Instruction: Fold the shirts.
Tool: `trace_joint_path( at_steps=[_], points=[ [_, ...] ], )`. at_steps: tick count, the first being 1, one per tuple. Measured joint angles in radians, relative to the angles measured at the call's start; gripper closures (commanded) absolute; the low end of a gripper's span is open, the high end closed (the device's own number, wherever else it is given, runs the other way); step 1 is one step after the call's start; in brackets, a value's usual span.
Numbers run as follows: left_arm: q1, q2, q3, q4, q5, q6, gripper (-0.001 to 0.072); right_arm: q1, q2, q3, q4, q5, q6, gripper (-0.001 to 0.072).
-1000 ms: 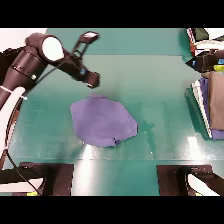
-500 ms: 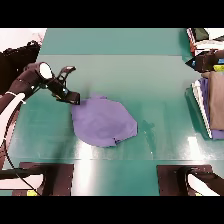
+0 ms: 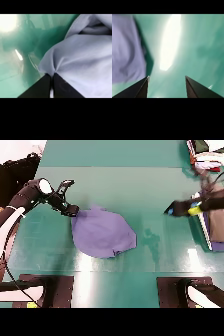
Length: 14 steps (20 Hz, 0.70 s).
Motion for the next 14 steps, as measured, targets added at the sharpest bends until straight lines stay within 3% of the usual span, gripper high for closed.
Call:
trace_joint_path(
  at_steps=[4,7,8,9,10,11,14],
  points=[
    [0.0,0.0,0.008,-0.002,-0.011,0.001,0.067,0.097,-0.093,-0.223,0.175,-0.08,-0.042,0.0187],
    [0.0,0.0,0.01,-0.003,-0.022,0.001,0.067,0.211,-0.19,-0.286,0.297,-0.177,-0.091,0.0282],
    [0.0,0.0,0.01,-0.003,-0.024,0.001,0.0672,0.248,-0.224,-0.289,0.32,-0.201,-0.102,0.0283],
    [0.0,0.0,0.01,-0.003,-0.026,0.002,0.0678,0.279,-0.254,-0.283,0.336,-0.217,-0.112,0.0394],
    [0.0,0.0,0.01,-0.003,-0.03,0.002,0.0679,0.306,-0.28,-0.272,0.348,-0.232,-0.125,0.0613],
    [0.0,0.0,0.01,-0.003,-0.035,0.001,0.0679,0.323,-0.299,-0.258,0.356,-0.241,-0.133,0.0695],
    [0.0,0.022,0.01,-0.003,-0.047,-0.001,0.0679,0.347,-0.312,-0.198,0.33,-0.254,-0.153,0.0696]
  ],
)
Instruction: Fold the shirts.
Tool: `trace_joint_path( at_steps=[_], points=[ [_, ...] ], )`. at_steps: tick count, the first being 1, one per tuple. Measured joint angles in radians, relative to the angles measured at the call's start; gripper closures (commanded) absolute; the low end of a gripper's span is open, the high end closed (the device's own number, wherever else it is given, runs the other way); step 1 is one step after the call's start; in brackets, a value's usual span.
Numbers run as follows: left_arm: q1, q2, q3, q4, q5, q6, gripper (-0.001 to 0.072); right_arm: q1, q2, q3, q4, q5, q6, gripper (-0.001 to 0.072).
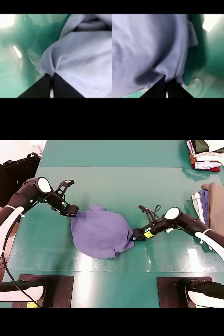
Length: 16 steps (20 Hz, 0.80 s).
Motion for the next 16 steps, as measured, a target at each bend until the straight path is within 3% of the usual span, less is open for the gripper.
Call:
trace_joint_path(
  at_steps=[3,9,16],
  points=[
    [0.0,0.099,0.001,0.0,0.021,-0.004,0.0679,-0.035,0.069,0.093,-0.072,0.006,-0.006,0.0696],
    [0.0,0.468,0.092,-0.018,0.055,-0.008,0.0679,-0.202,0.302,0.389,-0.14,0.033,0.002,0.0697],
    [0.0,0.722,0.359,-0.184,0.063,-0.059,0.068,-0.324,0.476,0.719,-0.161,0.071,0.004,0.0697]
  ],
)
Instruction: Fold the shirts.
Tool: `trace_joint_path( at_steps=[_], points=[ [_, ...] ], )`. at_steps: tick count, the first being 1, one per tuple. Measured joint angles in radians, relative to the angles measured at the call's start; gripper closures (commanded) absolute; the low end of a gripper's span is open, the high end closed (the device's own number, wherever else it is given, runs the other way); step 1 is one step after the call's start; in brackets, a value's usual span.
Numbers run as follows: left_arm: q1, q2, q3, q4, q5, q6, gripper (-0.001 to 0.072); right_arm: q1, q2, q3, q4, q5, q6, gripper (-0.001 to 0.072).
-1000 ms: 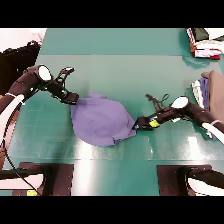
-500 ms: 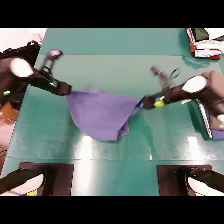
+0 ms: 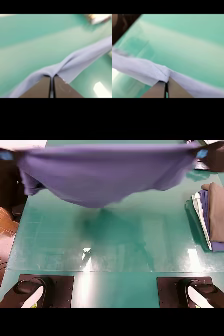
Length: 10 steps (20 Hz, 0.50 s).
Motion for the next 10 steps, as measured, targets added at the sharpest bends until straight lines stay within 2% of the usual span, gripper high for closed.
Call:
trace_joint_path(
  at_steps=[6,10],
  points=[
    [0.0,0.018,0.115,-0.145,0.012,-0.014,0.0679,-0.017,-0.035,0.259,-0.011,0.041,0.017,0.0697],
    [0.0,-0.078,0.053,-0.161,-0.129,-0.016,0.0679,-0.016,-0.209,0.39,-0.016,0.127,0.08,0.0697]
  ],
)
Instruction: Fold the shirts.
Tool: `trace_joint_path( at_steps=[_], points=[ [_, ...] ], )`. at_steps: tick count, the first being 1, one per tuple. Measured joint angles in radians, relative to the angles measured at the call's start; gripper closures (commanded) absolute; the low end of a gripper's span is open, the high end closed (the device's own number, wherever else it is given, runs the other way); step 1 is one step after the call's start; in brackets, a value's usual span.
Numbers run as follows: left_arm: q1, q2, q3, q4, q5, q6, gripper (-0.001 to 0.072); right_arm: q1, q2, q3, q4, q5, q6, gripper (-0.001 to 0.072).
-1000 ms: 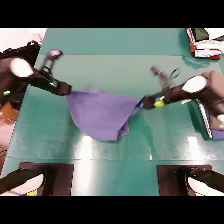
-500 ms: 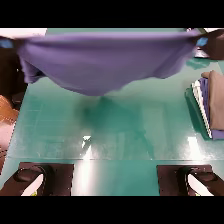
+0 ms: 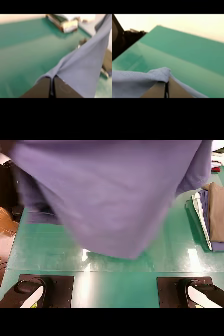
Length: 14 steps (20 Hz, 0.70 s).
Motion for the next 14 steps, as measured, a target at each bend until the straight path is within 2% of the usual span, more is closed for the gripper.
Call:
trace_joint_path(
  at_steps=[3,6,8,12,13,14],
  points=[
    [0.0,-0.09,-0.157,-0.004,-0.108,0.008,0.0679,0.033,-0.177,0.035,-0.021,0.109,0.041,0.0697],
    [0.0,-0.154,-0.389,-0.006,-0.124,0.05,0.0679,0.095,-0.369,0.048,-0.073,0.22,0.061,0.0697],
    [0.0,-0.183,-0.558,-0.006,-0.06,0.083,0.0678,0.14,-0.493,0.051,-0.111,0.261,0.069,0.0697],
    [0.0,-0.211,-0.8,-0.009,0.153,0.16,0.0677,0.203,-0.658,0.054,-0.138,0.27,0.074,0.0697],
    [0.0,-0.214,-0.831,-0.01,0.194,0.173,0.0654,0.212,-0.684,0.055,-0.142,0.27,0.075,0.0697],
    [0.0,-0.216,-0.854,-0.012,0.226,0.183,0.0405,0.22,-0.705,0.055,-0.145,0.27,0.076,0.0697]
  ],
)
